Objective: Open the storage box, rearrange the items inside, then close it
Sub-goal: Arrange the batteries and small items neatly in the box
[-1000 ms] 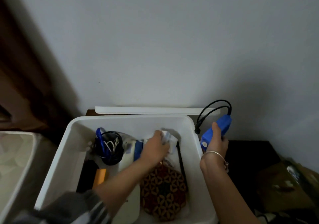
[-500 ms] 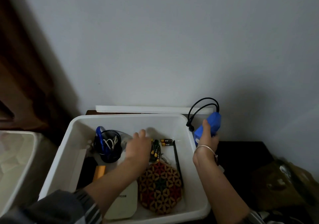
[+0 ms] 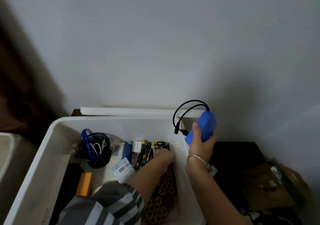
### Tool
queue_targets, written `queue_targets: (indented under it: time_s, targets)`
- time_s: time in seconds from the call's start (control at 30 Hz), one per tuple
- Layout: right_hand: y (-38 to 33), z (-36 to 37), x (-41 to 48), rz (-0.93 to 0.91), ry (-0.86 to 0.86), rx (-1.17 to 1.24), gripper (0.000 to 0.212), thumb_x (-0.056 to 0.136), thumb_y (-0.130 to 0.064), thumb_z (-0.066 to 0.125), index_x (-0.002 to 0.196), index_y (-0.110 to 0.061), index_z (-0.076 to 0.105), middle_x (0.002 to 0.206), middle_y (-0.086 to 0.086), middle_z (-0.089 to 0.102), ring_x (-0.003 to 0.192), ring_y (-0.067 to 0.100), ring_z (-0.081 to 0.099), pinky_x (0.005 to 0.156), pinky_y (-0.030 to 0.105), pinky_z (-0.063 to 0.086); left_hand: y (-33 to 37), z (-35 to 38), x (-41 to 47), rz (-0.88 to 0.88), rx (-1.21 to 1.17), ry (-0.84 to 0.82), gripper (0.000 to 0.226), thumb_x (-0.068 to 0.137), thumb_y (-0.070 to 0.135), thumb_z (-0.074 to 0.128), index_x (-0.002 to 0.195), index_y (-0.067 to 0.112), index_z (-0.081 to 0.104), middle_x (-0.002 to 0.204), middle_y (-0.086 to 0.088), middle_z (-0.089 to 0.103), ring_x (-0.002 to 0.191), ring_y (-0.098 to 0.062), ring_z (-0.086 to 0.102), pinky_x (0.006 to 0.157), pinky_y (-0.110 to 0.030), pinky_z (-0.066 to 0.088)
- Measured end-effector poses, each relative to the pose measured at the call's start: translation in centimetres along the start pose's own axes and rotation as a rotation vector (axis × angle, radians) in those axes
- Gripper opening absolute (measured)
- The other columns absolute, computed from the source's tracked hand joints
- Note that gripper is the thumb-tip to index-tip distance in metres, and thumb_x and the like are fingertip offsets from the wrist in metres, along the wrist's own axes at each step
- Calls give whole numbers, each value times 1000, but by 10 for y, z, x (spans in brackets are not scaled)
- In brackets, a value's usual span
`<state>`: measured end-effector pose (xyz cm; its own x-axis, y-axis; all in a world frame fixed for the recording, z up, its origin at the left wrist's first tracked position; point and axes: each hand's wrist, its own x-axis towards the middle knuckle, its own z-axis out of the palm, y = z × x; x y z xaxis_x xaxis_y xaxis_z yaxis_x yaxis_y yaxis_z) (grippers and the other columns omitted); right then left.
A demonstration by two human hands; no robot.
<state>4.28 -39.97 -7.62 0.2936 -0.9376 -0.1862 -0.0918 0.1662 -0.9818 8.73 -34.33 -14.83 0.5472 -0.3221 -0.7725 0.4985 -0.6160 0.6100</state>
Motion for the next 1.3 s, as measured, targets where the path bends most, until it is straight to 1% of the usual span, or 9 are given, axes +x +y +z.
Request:
queue_targets:
  time_s: [0.13, 0.3, 0.4, 0.57, 0.7, 0.83, 0.97, 1.13, 1.3]
  targets:
    - [2, 0, 2, -5, -11, 12, 63, 79, -40, 70, 134, -24, 43, 104, -4, 59, 80, 0, 58, 64, 17, 45, -7, -6, 7, -32, -82, -53, 38, 98, 9, 42, 134, -3, 49, 108, -17, 62, 88, -25, 59, 66, -32, 49]
    - [2, 0, 1, 9, 1, 25, 63, 79, -40, 70, 134, -24, 43, 103, -5, 59, 80, 0, 58, 66, 19, 45, -12, -4, 9, 219, 259, 110, 29, 99, 9, 43, 118, -8, 58, 119, -23, 62, 108, -33, 61, 92, -38, 50]
    - [0, 1, 1, 8, -1, 17, 64, 79, -41, 69, 134, -22, 43, 102, -5, 59, 79, 0, 58, 65, 18, 44, -12, -8, 3, 274, 353, 193, 17, 95, 7, 48, 81, 2, 56, 91, -15, 62, 95, -31, 62, 83, -36, 51]
    - [-3, 0, 0, 30, -6, 25, 65, 78, -42, 69, 135, -23, 43, 97, -11, 58, 80, 2, 59, 78, 32, 53, 3, -36, -30, 387, 285, 292, 26, 89, 4, 52, 63, 8, 52, 75, -15, 62, 81, -30, 61, 76, -35, 51]
    - [-3, -2, 1, 35, -10, 44, 63, 79, -40, 69, 133, -21, 45, 90, -16, 56, 78, -1, 58, 73, 27, 52, -12, -98, -81, 543, 172, 121, 17, 92, 7, 59, 84, -8, 63, 78, -21, 64, 71, -25, 62, 73, -39, 55]
    - [-2, -1, 2, 28, -12, 57, 62, 79, -42, 69, 131, -19, 46, 88, -14, 57, 75, -2, 57, 60, 14, 42, -44, -143, -132, 732, 618, 34, 12, 92, 14, 64, 88, 7, 72, 84, -3, 71, 76, -7, 64, 73, -19, 49]
    - [-3, 0, -2, 28, -9, 49, 61, 78, -43, 69, 128, -17, 46, 95, -5, 59, 72, -3, 56, 55, 12, 38, -85, -132, -141, 711, 984, -33, 15, 92, 21, 60, 99, 14, 72, 102, 2, 70, 91, -4, 61, 69, -5, 38]
    - [-7, 1, -8, 34, -11, 43, 62, 77, -44, 70, 128, -17, 46, 98, -3, 60, 71, -2, 55, 55, 12, 37, -108, -100, -122, 504, 1254, -129, 25, 93, 13, 51, 106, 2, 70, 105, -15, 68, 96, -29, 64, 78, -30, 47]
    - [-9, 0, -9, 22, -7, 22, 62, 79, -43, 69, 130, -17, 44, 95, -4, 57, 69, -2, 53, 54, 12, 36, -106, -94, -111, 460, 1223, -143, 33, 96, 32, 52, 100, 4, 69, 102, -13, 68, 92, -25, 64, 79, -33, 48]
